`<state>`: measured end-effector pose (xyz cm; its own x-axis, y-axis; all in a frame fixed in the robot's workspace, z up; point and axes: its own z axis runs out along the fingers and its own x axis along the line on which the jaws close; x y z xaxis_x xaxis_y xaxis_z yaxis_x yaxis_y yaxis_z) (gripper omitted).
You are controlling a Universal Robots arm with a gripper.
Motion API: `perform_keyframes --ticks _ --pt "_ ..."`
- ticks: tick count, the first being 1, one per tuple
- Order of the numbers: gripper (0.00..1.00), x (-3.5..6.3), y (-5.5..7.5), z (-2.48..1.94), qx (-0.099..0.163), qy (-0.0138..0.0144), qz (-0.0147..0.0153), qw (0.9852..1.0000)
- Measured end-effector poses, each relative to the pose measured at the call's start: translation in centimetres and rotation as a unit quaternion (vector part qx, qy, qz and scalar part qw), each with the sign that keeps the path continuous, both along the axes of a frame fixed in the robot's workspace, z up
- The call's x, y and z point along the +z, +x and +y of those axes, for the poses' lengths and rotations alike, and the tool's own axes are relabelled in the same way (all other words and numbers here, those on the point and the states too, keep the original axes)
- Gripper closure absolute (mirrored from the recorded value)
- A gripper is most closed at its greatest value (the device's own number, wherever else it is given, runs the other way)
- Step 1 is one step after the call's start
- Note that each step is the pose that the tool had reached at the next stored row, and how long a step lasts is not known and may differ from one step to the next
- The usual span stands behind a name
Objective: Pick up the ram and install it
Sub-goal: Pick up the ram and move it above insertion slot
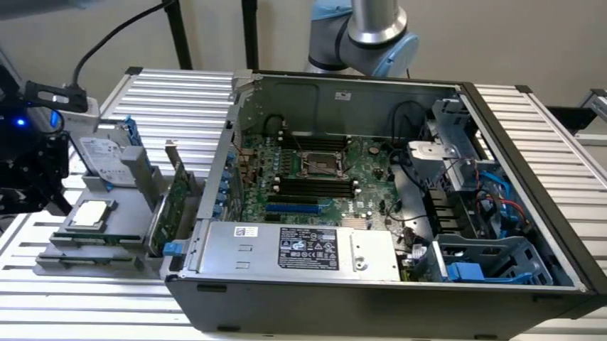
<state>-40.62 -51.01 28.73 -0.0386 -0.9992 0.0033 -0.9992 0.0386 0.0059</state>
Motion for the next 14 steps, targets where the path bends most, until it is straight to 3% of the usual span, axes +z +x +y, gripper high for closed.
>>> perform_keyframes --ticks 5,14 --pt "0.00 -0.39 0.3 -0.61 0.000 0.0008 0.0000 1.0000" --pt "0.00 -2.01 0.5 -1.57 0.000 0.0009 0.0002 1.0000"
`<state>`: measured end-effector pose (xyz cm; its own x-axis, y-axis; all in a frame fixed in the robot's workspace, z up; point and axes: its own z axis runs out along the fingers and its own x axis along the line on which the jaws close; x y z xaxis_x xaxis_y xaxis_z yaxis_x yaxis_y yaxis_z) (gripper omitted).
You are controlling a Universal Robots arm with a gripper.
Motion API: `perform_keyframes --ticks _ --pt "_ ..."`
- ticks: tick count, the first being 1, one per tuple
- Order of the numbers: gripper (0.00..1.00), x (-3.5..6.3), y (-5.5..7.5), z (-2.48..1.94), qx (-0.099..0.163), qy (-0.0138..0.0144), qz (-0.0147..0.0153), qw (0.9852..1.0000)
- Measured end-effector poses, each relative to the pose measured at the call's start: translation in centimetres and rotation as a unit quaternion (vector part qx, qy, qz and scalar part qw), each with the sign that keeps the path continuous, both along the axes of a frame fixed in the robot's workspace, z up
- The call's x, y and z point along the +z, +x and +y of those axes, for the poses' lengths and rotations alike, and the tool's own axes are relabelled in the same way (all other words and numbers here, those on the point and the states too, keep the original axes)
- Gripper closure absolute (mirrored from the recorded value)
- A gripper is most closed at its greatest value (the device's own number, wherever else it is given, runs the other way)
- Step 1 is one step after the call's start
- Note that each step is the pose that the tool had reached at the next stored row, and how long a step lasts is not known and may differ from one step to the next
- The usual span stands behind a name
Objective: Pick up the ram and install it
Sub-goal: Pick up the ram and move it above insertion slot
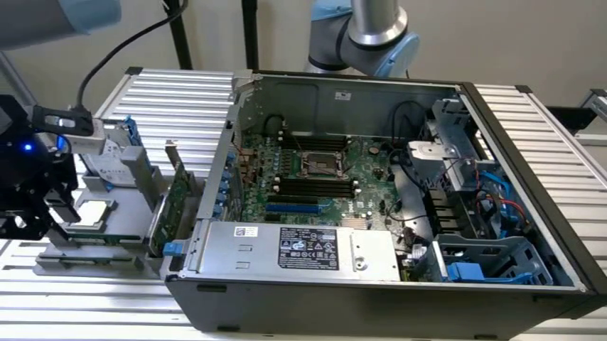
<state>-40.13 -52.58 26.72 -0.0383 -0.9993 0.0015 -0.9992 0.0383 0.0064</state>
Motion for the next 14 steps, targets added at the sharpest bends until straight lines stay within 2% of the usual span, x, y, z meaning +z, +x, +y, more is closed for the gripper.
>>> perform_keyframes --ticks 14 --pt "0.00 -2.55 0.3 -0.53 0.000 0.0000 0.0000 1.0000"
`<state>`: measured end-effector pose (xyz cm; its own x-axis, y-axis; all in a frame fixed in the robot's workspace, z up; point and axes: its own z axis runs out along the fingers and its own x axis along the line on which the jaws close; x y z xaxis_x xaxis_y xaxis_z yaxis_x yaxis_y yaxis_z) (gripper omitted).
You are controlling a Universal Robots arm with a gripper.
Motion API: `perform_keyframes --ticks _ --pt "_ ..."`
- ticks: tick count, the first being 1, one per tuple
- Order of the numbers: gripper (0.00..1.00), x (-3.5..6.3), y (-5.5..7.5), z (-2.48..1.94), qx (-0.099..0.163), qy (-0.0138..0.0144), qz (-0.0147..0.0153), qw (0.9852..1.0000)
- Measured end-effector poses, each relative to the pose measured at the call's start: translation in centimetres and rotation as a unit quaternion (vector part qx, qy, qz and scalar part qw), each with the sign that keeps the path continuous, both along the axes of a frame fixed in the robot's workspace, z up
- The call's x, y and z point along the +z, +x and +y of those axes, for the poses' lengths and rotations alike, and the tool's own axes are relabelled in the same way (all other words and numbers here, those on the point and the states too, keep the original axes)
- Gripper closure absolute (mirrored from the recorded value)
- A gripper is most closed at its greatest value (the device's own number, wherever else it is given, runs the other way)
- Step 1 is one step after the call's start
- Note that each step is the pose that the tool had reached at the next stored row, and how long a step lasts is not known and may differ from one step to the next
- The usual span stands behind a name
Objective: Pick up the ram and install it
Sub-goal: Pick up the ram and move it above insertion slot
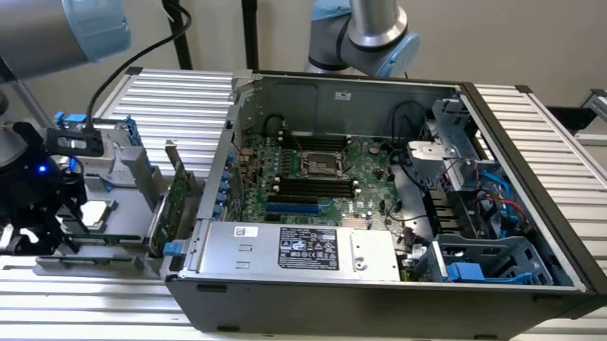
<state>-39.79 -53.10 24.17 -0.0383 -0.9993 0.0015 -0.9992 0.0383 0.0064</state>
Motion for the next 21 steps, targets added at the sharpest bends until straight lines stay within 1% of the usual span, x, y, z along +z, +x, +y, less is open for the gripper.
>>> perform_keyframes --ticks 16,21 --pt "0.00 -2.90 0.6 -0.41 0.001 0.0000 0.0000 1.0000" --pt "0.00 -3.81 0.6 -0.45 0.002 0.0001 0.0000 1.0000"
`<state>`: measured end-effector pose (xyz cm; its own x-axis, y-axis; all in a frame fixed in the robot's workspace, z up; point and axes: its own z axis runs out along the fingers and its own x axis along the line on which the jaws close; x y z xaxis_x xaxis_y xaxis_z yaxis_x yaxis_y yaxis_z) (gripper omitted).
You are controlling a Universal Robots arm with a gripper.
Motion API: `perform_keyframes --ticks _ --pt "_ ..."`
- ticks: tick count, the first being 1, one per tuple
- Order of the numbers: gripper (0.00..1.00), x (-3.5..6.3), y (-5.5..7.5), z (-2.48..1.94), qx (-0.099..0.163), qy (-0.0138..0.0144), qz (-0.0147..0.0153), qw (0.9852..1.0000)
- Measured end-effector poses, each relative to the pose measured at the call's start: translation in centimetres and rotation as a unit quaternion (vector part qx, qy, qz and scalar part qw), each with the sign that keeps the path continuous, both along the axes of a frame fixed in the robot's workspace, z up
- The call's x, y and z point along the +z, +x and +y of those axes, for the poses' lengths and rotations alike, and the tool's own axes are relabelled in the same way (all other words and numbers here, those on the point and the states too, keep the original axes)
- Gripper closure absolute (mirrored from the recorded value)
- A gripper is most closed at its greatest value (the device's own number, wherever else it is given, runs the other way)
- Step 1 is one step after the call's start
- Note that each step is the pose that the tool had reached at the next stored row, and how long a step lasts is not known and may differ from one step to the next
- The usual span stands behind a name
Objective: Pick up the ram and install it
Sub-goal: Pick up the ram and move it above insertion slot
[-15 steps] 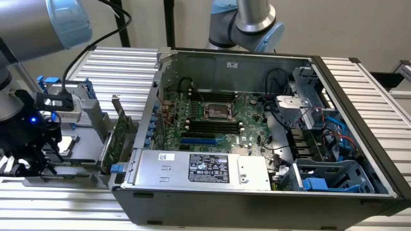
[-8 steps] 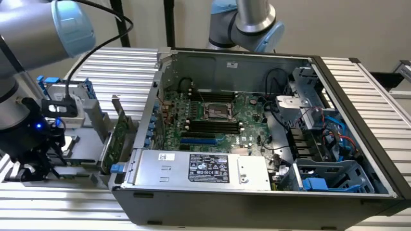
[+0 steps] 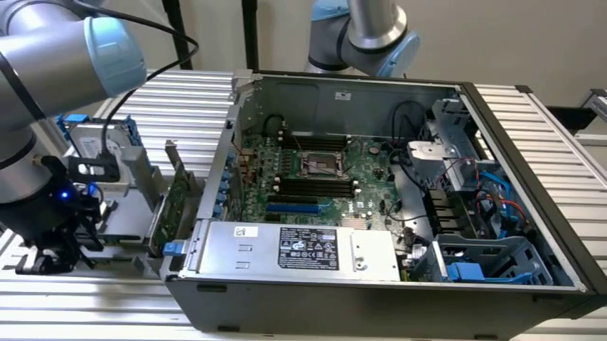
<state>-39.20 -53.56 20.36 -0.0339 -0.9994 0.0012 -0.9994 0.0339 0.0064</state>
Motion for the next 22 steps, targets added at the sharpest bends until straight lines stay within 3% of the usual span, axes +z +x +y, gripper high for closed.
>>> perform_keyframes --ticks 2,6,12,22 --pt "0.00 -0.29 0.00 0.00 0.001 0.0009 0.0000 1.0000" --pt "0.00 -0.48 0.00 0.00 0.004 0.0057 0.0005 1.0000" --pt "0.00 -0.53 -0.01 0.00 0.005 0.0110 0.0055 0.9999" --pt "0.00 -0.57 0.00 0.00 0.011 0.0114 0.0064 0.9999"
